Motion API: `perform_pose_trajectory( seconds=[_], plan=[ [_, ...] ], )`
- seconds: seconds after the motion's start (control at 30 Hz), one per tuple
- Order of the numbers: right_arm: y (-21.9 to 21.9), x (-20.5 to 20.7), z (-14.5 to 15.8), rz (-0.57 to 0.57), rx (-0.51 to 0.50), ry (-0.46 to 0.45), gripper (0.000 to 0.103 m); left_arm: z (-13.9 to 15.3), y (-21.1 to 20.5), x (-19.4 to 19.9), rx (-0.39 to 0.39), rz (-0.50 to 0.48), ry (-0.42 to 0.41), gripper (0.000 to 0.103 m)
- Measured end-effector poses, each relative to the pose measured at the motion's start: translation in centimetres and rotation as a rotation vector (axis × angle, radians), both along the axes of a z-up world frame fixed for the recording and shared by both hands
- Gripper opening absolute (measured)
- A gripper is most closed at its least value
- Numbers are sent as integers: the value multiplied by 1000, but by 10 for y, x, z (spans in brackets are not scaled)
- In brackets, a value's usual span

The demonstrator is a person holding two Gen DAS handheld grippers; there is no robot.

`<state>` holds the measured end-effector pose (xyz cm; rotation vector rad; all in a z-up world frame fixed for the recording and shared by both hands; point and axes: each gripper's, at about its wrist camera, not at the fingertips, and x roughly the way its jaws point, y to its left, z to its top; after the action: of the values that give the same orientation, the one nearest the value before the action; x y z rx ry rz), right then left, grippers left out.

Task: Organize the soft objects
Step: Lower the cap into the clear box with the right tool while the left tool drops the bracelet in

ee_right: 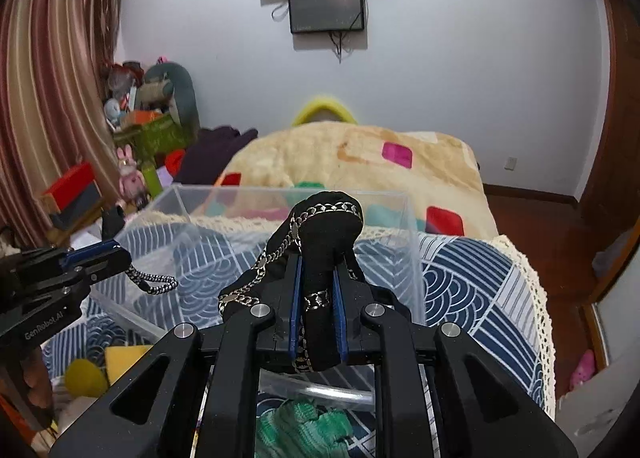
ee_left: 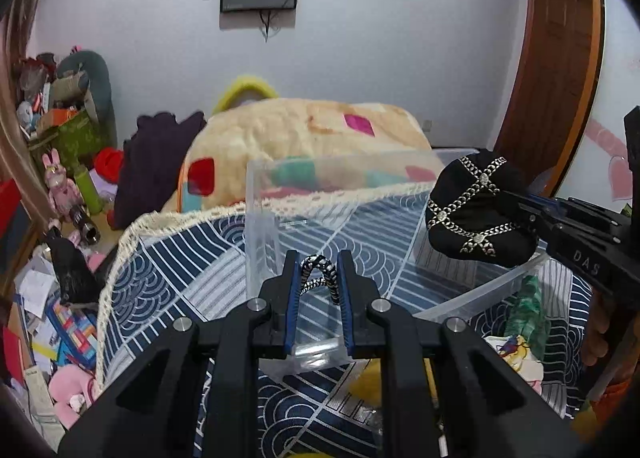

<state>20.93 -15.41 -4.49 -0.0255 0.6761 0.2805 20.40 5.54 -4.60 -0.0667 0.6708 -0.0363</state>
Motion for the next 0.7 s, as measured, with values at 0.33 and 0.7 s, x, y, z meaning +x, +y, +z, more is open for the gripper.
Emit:
perform_pose_trajectory(
  seconds=[0.33, 0.7],
  plan=[
    [2, 1, -1, 24, -23, 34, 18, -5, 0, 6, -14, -6, 26, 26],
    [-5, -17, 21, 39, 39, -16, 26, 7, -1, -10, -16, -3, -17, 48]
  ],
)
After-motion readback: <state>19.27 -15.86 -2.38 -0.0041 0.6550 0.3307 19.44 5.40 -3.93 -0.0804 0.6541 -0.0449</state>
